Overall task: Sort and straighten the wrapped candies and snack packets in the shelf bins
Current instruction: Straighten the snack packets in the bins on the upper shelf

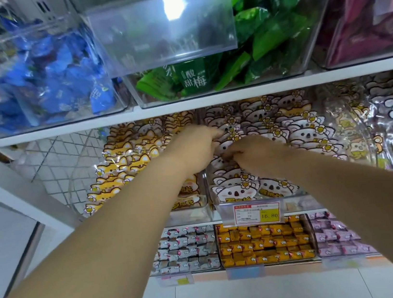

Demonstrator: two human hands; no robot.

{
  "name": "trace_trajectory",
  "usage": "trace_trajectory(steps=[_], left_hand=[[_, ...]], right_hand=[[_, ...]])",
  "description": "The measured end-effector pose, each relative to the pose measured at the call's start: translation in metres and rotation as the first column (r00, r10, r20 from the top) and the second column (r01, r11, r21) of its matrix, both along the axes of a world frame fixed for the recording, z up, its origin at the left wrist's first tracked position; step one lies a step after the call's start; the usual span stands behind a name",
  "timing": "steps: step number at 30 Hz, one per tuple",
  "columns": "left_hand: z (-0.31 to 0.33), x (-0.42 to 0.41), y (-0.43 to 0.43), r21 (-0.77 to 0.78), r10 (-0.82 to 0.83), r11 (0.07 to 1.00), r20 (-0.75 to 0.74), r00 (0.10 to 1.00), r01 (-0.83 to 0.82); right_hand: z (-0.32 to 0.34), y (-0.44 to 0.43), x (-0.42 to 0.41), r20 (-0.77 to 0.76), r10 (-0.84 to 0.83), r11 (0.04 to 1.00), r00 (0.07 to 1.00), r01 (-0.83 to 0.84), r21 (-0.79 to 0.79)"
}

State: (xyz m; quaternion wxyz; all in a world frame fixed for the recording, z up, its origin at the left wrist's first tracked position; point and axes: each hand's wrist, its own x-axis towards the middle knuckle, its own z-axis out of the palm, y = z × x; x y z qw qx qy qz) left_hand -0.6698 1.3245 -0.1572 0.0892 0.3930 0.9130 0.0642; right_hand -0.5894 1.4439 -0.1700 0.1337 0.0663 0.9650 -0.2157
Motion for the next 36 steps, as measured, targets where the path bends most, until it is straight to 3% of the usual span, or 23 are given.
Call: trace_trajectory(steps=[5,8,10,12,15,20,29,36], left_hand=[[0.017,0.024,-0.011,0.008,-0.087,0.996,-0.261,0.962,0.092],[0.018,0.034,0.003,-0.102,-0.153,0.986,-0.260,0.953,0.130],[0.010,0.036,0.017,-0.190,-0.138,0.977,-0.213,0.967,0.098],[0.002,0.034,0.031,-0.242,-0.129,0.967,-0.179,0.975,0.083],[-0.005,0.023,0.042,-0.222,-0.105,0.971,-0.078,0.991,0.085],[-0.011,0.015,0.049,-0.290,-0.067,0.953,0.066,0.996,0.084],[-0.015,0.009,0.057,-0.394,0.050,0.919,0.199,0.979,0.033],[-0.011,0.023,0.052,-0.215,0.078,0.976,0.202,0.976,-0.034]], right_hand=[[0.006,0.025,0.047,-0.400,-0.165,0.983,0.901,0.120,-0.136],[0.011,0.049,0.070,-0.488,-0.148,0.982,0.860,0.188,0.034],[0.008,0.062,0.079,-0.405,-0.120,0.972,0.906,0.190,0.138],[0.005,0.064,0.084,-0.225,-0.058,0.973,0.973,0.105,0.206],[0.001,0.066,0.086,-0.092,-0.004,0.962,0.996,0.029,0.271],[-0.004,0.064,0.082,-0.049,0.046,0.949,0.998,-0.028,0.315],[-0.018,0.069,0.074,-0.155,0.138,0.942,0.978,-0.080,0.327],[-0.019,0.072,0.069,-0.141,0.120,0.939,0.983,-0.066,0.337]])
